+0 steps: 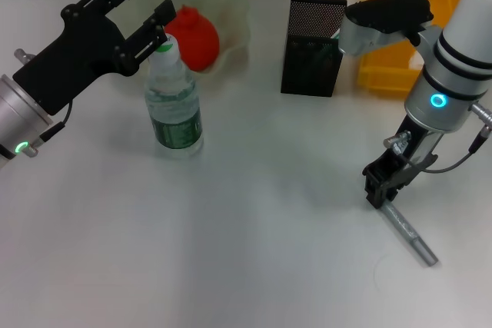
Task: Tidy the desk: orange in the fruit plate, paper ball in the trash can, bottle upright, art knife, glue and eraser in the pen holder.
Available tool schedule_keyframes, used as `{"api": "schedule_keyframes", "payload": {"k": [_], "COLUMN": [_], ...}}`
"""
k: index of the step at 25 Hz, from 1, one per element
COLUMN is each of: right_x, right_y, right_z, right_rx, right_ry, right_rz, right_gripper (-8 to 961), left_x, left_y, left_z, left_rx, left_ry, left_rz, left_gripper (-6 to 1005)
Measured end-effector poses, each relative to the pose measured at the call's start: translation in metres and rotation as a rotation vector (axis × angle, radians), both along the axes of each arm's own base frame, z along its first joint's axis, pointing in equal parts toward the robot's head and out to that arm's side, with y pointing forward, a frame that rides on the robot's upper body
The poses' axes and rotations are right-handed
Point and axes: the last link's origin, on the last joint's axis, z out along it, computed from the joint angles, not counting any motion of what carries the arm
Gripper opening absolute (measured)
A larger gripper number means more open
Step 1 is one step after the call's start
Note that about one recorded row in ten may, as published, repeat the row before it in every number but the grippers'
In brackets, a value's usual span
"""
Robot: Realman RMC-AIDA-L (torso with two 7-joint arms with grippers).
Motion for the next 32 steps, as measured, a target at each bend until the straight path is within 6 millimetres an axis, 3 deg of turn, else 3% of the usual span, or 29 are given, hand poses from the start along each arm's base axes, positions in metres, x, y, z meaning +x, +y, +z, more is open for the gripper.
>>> {"api": "schedule_keyframes", "payload": {"k": [7,9,10,11,12,13,14,15,16,17,18,20,22,25,27,32], "right_x": [0.0,0.001,0.002,0.002,0.005,0.005,0.01,0.01,0.014,0.02,0.023,0.025,0.039,0.043,0.047,0.051], "right_y": [0.001,0.003,0.005,0.005,0.006,0.006,0.005,0.005,0.004,0.002,0.002,0.001,-0.001,-0.003,-0.001,0.015], "right_z": [0.007,0.021,0.04,0.04,0.062,0.062,0.081,0.081,0.089,0.102,0.108,0.112,0.122,0.118,0.103,0.082], "right_rx": [0.01,0.054,0.119,0.119,0.194,0.194,0.257,0.257,0.294,0.383,0.45,0.516,0.783,0.906,0.999,1.02], "right_ry": [0.013,0.061,0.146,0.146,0.297,0.297,0.474,0.474,0.593,0.846,0.975,1.078,1.25,1.242,1.14,0.992], "right_rz": [0.003,0.005,0.007,0.007,0.006,0.006,0.01,0.01,0.027,0.1,0.166,0.228,0.494,0.634,0.781,0.826], "right_gripper": [136,134,134,133,132,132,132,132,132,132,132,132,132,132,132,132], "left_x": [-0.002,-0.002,-0.002,-0.002,-0.002,-0.002,-0.002,-0.002,-0.002,-0.001,-0.001,0.002,0.005,0.006,0.006,0.007], "left_y": [-0.002,-0.004,-0.004,-0.004,-0.004,-0.004,-0.004,-0.004,-0.004,-0.002,-0.002,0.001,0.003,0.004,0.005,0.007], "left_z": [0.0,0.0,0.001,0.001,0.001,0.001,0.002,0.002,0.003,0.004,0.004,0.004,0.004,0.004,0.005,0.007], "left_rx": [-0.002,-0.001,0.0,0.0,0.002,0.002,0.006,0.006,0.01,0.022,0.022,0.034,0.034,0.036,0.042,0.05], "left_ry": [0.0,-0.005,-0.007,-0.007,-0.01,-0.01,-0.011,-0.011,-0.012,-0.012,-0.012,-0.012,-0.011,-0.012,-0.016,-0.024], "left_rz": [0.003,0.0,-0.002,-0.002,-0.003,-0.003,-0.003,-0.003,-0.004,-0.008,-0.008,-0.015,-0.019,-0.02,-0.018,-0.018], "left_gripper": [628,629,629,629,629,629,629,629,629,629,629,629,629,629,629,630]}}
